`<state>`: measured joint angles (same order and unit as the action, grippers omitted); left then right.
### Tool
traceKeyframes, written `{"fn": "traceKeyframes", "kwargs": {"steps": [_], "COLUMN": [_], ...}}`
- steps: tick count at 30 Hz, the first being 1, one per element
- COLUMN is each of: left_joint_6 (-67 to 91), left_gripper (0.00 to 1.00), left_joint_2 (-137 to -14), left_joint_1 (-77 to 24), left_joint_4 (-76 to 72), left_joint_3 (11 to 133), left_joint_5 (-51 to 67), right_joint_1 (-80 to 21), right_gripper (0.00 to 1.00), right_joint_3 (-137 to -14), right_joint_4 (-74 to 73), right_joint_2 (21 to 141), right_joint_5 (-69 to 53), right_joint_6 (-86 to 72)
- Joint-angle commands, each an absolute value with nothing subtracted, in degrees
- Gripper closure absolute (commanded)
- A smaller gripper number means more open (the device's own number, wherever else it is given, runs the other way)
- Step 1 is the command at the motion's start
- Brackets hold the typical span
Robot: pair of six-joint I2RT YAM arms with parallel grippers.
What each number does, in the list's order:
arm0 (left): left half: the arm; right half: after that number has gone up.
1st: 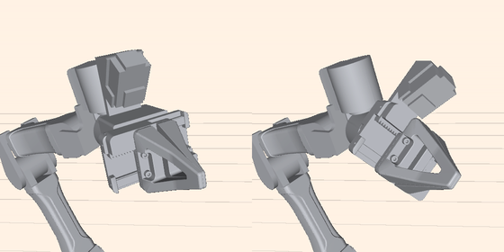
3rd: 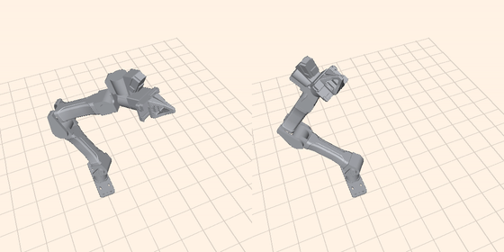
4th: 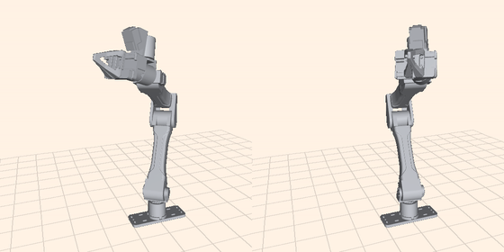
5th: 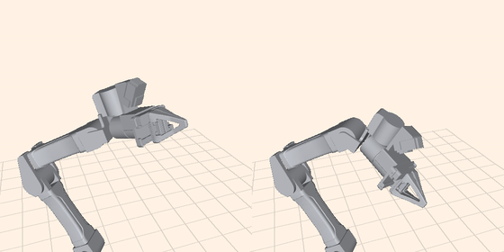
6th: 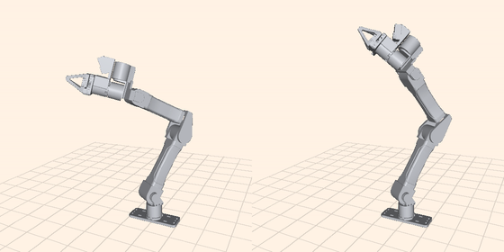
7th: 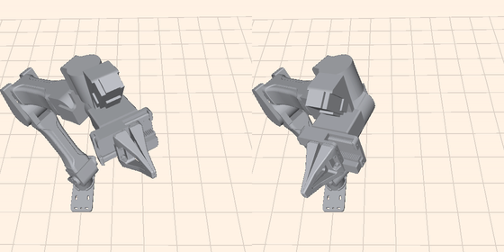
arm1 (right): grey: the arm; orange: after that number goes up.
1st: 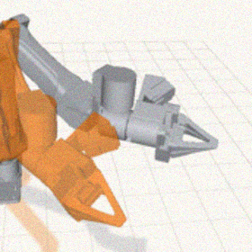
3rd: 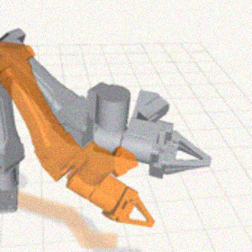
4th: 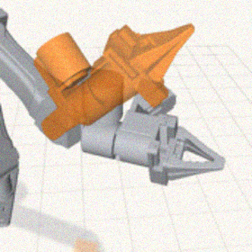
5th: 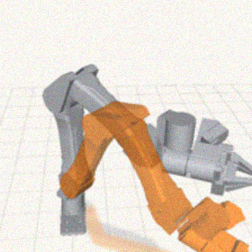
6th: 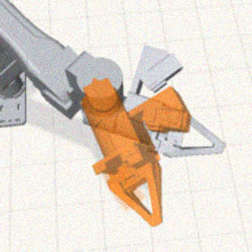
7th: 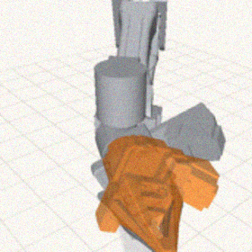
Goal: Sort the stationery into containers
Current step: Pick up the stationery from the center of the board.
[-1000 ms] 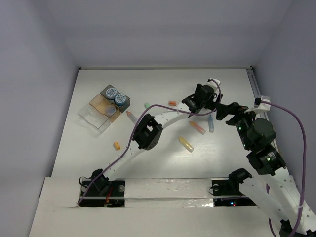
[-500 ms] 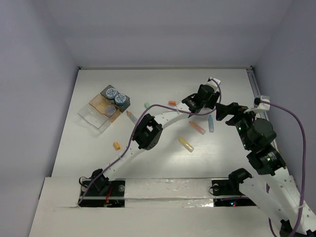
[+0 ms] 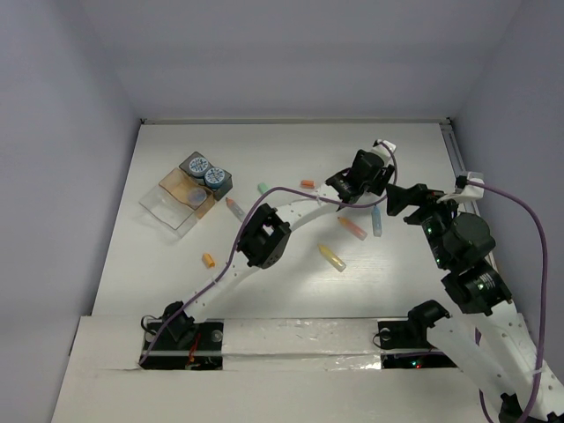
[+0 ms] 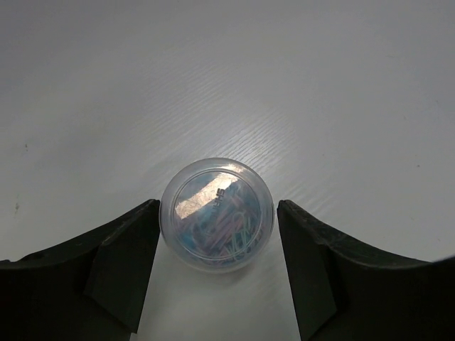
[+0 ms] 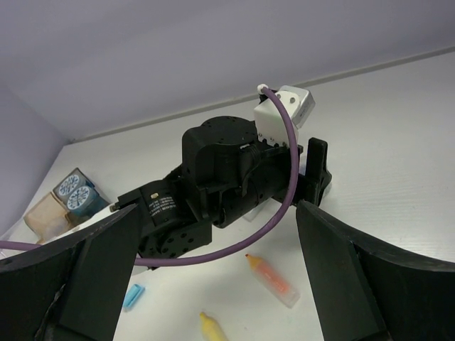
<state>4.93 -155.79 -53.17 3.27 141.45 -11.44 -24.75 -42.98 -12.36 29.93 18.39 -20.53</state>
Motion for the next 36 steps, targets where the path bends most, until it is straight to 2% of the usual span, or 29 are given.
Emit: {"fn": "traceKeyframes", "kwargs": {"steps": [1, 5, 8, 12, 19, 20, 22, 26, 27, 31, 36], "left_joint_6": [4.0, 4.3, 4.4, 4.3, 4.8, 5.0, 5.3, 5.5, 5.6, 6.2, 4.2], "left_gripper": [0.39, 0.39, 0.43, 0.31, 0.32, 0.34, 0.45, 0.56, 0.62, 0.68, 0.69], "left_joint_2": [-155.8, -156.3, -156.4, -156.5, -156.8, -156.7, -156.5, -156.2, -156.1, -153.1, -144.2], "left_joint_1": [-53.3, -53.3, -53.3, -53.3, -53.3, -53.3, -53.3, -53.3, -53.3, -53.3, -53.3], "left_joint_4": [0.5, 0.4, 0.4, 0.7, 0.8, 0.8, 0.6, 0.6, 0.5, -1.8, -5.9], "left_joint_3": [140.6, 140.9, 140.8, 140.7, 140.8, 140.8, 140.6, 139.9, 139.7, 136.0, 133.3], "left_joint_5": [-12.9, -12.5, -12.3, -12.2, -12.0, -11.9, -11.7, -11.4, -11.4, -10.9, -11.2], "right_joint_1": [-24.4, -24.4, -24.4, -24.4, -24.4, -24.4, -24.4, -24.4, -24.4, -24.4, -24.4], "right_gripper": [0.06, 0.06, 0.06, 0.06, 0.07, 0.07, 0.06, 0.07, 0.07, 0.07, 0.07], "right_joint_3": [-43.1, -42.9, -42.9, -43.0, -42.9, -42.9, -42.9, -42.9, -42.8, -42.4, -42.2], "right_joint_4": [-9.7, -9.8, -9.8, -9.8, -9.8, -9.8, -9.8, -9.8, -9.8, -9.6, -9.5], "right_joint_2": [29.3, 29.3, 29.2, 28.7, 28.7, 28.7, 28.7, 28.7, 28.5, 28.2, 29.0], "right_joint_5": [18.2, 18.3, 18.5, 18.5, 18.5, 18.5, 18.3, 18.4, 18.5, 18.5, 18.8], "right_joint_6": [-19.7, -19.7, -19.6, -19.6, -19.6, -19.6, -19.7, -19.7, -19.7, -19.6, -19.5]}}
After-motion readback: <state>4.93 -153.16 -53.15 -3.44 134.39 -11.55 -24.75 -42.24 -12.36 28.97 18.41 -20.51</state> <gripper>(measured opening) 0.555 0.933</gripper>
